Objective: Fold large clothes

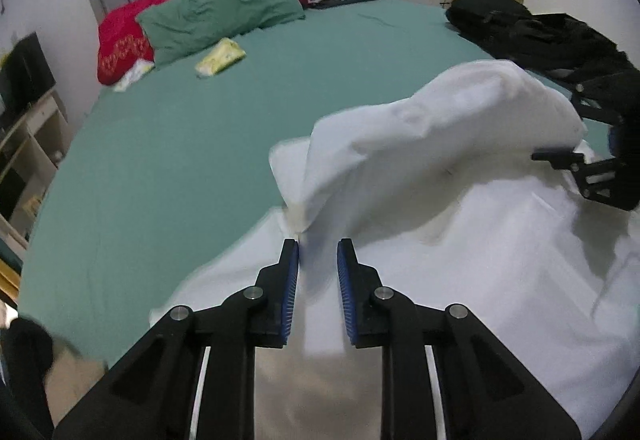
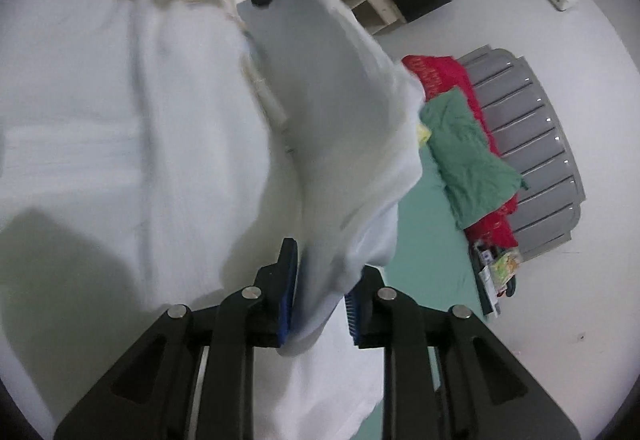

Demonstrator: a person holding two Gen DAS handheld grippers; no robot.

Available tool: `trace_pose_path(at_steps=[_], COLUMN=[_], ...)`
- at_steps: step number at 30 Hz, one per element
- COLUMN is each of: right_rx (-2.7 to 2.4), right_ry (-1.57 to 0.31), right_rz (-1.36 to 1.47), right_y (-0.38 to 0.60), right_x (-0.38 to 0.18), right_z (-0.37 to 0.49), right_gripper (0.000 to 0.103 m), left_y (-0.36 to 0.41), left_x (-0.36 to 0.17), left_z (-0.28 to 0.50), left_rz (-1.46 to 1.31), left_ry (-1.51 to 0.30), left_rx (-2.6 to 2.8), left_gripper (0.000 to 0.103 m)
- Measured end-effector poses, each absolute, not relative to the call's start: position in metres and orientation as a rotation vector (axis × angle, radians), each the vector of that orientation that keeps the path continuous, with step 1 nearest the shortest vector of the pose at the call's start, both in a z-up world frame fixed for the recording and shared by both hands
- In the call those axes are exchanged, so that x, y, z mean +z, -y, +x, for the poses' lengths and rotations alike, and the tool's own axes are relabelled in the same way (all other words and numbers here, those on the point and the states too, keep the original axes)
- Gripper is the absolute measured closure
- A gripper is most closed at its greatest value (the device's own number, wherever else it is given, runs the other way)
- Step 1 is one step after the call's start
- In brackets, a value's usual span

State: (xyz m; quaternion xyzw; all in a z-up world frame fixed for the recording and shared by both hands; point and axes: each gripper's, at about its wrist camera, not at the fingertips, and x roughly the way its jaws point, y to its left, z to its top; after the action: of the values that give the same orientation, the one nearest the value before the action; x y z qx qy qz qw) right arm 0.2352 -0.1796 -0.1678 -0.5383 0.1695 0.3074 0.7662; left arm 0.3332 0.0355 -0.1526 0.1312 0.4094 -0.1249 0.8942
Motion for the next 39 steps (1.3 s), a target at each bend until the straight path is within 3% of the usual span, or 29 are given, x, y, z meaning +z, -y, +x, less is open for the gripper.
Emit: trace_pose_path(at_steps=[4,8,9,11,12,13,18,19,20,21,22,29,39], right_rx=[0.649,0.622,0.630,0.655,0.676,0.731,0.781,0.764,0.748,0.740,0.732,0.844,0.921], right_ry=[-0.423,-0.516,-0.533,-0.548,-0.547,-0.553,-0.729,-0.772,-0.846,-0.897,-0.930,-0.845,-0.933], right_rz=[-1.228,-1.068,-0.982,-0.771,-0.685,-0.572,-0.364,-0.341,-0.305,-0.270,-0.257,-0.381,-0.470], right_y=[0.201,0.225,0.230,0.229,0.227,0.216,0.148,0.141,0.134,0.129,0.127,0.123,0.125], right_x=[-0.174,-0.150,-0.138,-0.109,-0.099,-0.089,-0.108,-0.119,-0.132,-0.144,-0.150,-0.136,-0.170], right_z=[0.220,0.210,0.209,0.214,0.219,0.225,0.279,0.275,0.286,0.293,0.288,0.222,0.162], right_gripper=[0.080,0.073,0.069,0.047,0.027,0.019,0.019,0.022,0.032,0.077,0.101,0.101,0.099], left_y=[-0.036,-0.047,-0.049,-0.055,-0.059,-0.061,-0.070,-0.071,-0.073,-0.075,-0.077,-0.077,-0.034], left_x=[-0.152,-0.144,-0.141,-0.136,-0.134,-0.133,-0.132,-0.133,-0.134,-0.133,-0.134,-0.130,-0.124], left_z=[0.290,0.251,0.245,0.234,0.230,0.225,0.217,0.215,0.213,0.213,0.212,0.218,0.277], left_rz=[0.248,0.165,0.148,0.089,0.054,0.025,-0.067,-0.087,-0.108,-0.123,-0.136,-0.165,-0.169], left_ry=[-0.887,-0.906,-0.906,-0.907,-0.908,-0.907,-0.915,-0.917,-0.919,-0.920,-0.919,-0.917,-0.888], left_rx=[-0.283,-0.275,-0.270,-0.244,-0.236,-0.228,-0.175,-0.170,-0.162,-0.162,-0.163,-0.168,-0.193], left_gripper=[0.081,0.081,0.081,0.081,0.081,0.081,0.077,0.074,0.073,0.073,0.072,0.070,0.069])
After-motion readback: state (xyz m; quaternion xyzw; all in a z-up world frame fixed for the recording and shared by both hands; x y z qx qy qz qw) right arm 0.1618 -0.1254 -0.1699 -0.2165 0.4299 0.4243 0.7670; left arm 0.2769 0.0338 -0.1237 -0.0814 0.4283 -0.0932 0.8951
